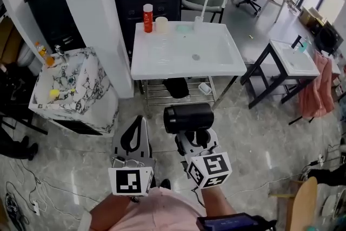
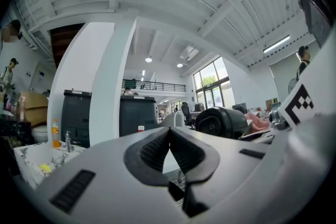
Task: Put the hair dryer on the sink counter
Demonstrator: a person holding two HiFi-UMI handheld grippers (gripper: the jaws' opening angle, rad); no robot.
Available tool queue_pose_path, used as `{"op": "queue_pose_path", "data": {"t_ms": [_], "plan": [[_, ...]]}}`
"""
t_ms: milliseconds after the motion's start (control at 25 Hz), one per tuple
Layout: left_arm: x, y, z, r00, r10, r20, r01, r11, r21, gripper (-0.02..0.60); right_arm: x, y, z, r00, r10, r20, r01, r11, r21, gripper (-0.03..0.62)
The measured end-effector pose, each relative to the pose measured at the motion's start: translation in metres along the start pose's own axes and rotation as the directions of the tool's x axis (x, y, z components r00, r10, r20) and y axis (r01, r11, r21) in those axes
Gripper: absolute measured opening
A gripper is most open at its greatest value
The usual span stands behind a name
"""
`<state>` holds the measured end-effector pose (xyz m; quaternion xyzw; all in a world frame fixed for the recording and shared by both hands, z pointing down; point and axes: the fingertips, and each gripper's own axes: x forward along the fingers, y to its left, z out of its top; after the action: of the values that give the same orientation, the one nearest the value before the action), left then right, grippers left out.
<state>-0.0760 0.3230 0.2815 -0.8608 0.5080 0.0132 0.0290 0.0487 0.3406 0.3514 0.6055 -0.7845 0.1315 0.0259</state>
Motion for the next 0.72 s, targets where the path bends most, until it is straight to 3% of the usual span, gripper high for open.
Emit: {"op": "queue_pose_path", "data": {"t_ms": [440, 720], "plan": [[0.117, 0.067, -0.040, 0.999, 0.014, -0.037, -0.016, 0.999, -0.037, 0.009, 0.112, -0.041, 0.008, 1.000, -0.021, -0.022, 0.021, 1.000, 0.000, 0.198], [0.213, 0.117, -0.040, 1.000, 0.000, -0.006, -0.001, 0.999, -0.049, 0.009, 0.204, -0.066, 0.037, 0.998, -0.047, -0.030, 0.048, 0.999, 0.005, 0.198]]}}
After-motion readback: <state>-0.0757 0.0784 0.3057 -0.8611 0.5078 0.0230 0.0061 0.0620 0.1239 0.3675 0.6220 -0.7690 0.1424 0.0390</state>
